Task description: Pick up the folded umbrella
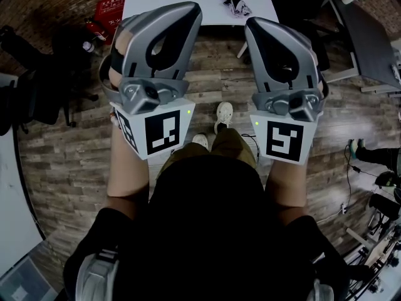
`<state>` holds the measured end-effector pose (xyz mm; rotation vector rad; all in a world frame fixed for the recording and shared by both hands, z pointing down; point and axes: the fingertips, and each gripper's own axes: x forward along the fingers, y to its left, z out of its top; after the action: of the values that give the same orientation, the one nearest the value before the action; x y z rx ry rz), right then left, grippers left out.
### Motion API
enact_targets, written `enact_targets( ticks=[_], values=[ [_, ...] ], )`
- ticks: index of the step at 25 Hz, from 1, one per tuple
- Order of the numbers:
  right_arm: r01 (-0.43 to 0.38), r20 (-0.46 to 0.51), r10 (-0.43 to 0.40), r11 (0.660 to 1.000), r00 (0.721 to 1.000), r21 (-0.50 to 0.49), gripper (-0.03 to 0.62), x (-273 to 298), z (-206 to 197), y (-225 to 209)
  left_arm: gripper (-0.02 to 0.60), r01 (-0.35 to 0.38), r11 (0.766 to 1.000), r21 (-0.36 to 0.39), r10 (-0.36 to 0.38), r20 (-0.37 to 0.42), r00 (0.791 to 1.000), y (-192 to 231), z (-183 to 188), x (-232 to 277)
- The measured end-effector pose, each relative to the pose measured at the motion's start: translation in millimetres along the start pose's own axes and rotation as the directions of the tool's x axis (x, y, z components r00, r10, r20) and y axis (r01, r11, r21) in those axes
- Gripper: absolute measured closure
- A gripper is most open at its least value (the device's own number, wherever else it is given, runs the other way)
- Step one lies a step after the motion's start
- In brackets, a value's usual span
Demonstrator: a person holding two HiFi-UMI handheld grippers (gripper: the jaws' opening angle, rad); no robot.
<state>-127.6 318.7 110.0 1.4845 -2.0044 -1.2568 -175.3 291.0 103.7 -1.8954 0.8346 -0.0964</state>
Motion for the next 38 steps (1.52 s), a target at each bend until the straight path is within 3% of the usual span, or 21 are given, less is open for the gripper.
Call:
enact_targets(
  ticks=[10, 19, 28, 38],
  values=[
    [0.051, -0.011, -0.051, 0.999, 0.999, -0.007, 0.565, 5, -26, -21, 0.571, 0.011, 0.999, 0.042, -0.013, 0.029, 1.0, -8, -5, 31],
    [0.055, -0.019, -0.055, 0.998, 0.998, -0.006, 0.565, 30, -59, -25, 0.569, 0.016, 0.999, 0.052, -0.016, 0.013, 1.0, -12, -34, 56],
    [0.054, -0.01, -0.054, 0.998, 0.999, 0.028, 0.565, 69, -104, -41, 0.569, 0.0, 0.999, 0.04, 0.001, -0.037, 0.999, -13, -81, 96],
    [0.016, 0.001, -0.016, 0.998, 1.0, 0.058, 0.565, 143, -191, -73, 0.569, 0.0, 1.0, 0.032, 0.003, -0.106, 0.994, -21, -147, 193]
  ],
)
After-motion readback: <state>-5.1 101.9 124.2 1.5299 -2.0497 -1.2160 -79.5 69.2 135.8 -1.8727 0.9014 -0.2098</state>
